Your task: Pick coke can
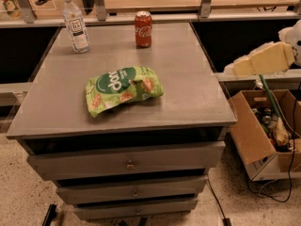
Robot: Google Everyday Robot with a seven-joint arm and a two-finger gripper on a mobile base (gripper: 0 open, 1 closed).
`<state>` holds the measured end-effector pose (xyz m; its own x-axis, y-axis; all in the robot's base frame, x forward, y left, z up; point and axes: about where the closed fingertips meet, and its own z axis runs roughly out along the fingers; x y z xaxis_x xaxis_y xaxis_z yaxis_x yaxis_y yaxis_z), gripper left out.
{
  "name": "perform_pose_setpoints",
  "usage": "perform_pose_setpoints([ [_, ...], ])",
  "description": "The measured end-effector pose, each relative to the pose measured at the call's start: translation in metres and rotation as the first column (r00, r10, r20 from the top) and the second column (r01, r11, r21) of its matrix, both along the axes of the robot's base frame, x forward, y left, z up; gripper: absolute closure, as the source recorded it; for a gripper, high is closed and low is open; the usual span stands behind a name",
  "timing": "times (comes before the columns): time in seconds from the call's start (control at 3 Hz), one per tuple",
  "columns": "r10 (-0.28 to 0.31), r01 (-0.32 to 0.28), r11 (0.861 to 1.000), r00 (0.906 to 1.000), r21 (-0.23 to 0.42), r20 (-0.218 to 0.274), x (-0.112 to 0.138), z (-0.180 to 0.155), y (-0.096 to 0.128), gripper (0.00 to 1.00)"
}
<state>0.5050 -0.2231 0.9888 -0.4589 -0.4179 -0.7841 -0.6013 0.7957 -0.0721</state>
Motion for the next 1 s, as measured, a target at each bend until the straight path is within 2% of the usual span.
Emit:
perform_pose_setpoints([
  [0.33, -0.014, 0.012, 0.999, 0.9993, 0.037, 0.036, 0.02, 0.0, 0.008, 0.0],
  [1.0, -0.094, 0.085, 0.992, 0.9903, 0.092, 0.102, 0.076, -0.001, 0.018, 0.0],
])
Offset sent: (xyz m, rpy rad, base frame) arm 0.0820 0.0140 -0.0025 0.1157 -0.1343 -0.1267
